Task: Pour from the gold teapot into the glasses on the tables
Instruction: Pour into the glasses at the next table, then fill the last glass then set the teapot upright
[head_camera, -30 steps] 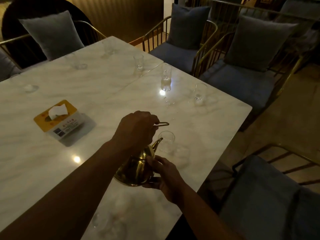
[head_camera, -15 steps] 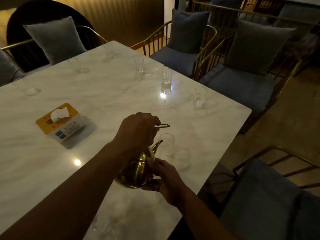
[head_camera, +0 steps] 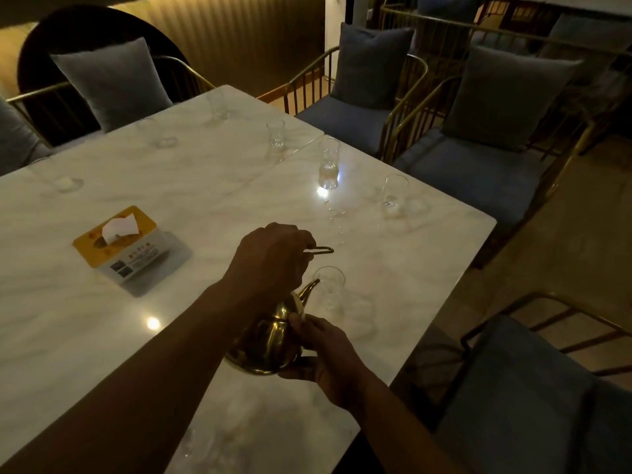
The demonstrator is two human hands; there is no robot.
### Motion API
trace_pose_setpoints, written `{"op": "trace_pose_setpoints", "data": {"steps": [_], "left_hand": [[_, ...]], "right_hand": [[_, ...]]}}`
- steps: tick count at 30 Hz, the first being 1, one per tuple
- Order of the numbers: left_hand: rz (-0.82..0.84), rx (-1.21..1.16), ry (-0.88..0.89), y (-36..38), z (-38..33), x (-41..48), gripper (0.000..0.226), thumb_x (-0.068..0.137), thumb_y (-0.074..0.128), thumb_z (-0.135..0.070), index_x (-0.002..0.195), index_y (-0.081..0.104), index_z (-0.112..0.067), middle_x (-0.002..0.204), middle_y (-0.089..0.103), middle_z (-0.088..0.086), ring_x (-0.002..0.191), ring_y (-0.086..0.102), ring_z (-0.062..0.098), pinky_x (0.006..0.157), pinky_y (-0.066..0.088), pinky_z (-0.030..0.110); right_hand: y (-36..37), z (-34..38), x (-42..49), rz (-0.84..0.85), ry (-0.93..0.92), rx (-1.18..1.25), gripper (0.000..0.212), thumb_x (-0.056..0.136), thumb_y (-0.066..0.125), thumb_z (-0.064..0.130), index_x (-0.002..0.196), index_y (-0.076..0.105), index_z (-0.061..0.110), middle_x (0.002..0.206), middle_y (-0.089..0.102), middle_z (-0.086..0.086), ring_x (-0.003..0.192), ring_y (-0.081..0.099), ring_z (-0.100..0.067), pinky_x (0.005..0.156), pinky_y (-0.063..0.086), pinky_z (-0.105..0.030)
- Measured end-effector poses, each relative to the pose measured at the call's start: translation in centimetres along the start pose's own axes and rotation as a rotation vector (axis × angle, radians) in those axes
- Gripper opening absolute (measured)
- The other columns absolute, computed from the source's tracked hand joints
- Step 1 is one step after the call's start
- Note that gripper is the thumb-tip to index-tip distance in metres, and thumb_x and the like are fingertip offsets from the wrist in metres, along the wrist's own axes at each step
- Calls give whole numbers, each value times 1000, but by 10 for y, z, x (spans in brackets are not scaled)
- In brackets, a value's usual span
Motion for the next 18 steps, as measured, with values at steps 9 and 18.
{"op": "trace_pose_setpoints", "data": {"steps": [9, 18], "left_hand": [[-1, -15, 4, -1, -1, 0, 24, 91, 65, -27, 113, 72, -22, 102, 75, 0, 86, 70, 22, 72, 57, 37], [19, -16, -12, -1, 1, -1, 25, 91, 64, -28, 115, 71, -22, 102, 75, 0, 86, 70, 21, 74, 58, 40]], "right_hand": [[0, 3, -3, 0, -18, -16, 62, 78, 80, 51, 128, 64, 19, 129, 65, -16, 104, 71, -41, 87, 60, -55], [-1, 3, -3, -15, -17, -29, 64, 76, 81, 51, 129, 63, 19, 130, 63, -16, 103, 71, -43, 83, 62, -51]]}}
Point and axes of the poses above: each hand's wrist, its own x-axis towards the middle knuckle, its own y-axis out of the palm, z = x × y, the point moved 5 cm from there along x, towards the middle knuckle
